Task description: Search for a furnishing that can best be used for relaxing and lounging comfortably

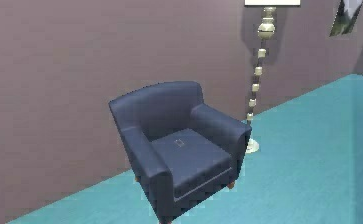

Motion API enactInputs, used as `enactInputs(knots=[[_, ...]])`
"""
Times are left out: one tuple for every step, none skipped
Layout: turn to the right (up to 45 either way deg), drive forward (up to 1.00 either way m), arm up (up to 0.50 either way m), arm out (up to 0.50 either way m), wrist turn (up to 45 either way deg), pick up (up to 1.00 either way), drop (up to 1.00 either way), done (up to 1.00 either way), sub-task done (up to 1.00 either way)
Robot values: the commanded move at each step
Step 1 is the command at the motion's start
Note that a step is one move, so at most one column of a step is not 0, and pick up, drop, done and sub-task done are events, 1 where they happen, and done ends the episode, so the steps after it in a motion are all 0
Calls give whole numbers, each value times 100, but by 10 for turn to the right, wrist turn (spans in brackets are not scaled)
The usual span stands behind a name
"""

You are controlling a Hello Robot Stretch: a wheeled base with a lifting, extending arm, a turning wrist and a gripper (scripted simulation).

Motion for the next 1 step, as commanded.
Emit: enactInputs(knots=[[0, 0, 0, 0, 0, 0, 0, 100, 0]])
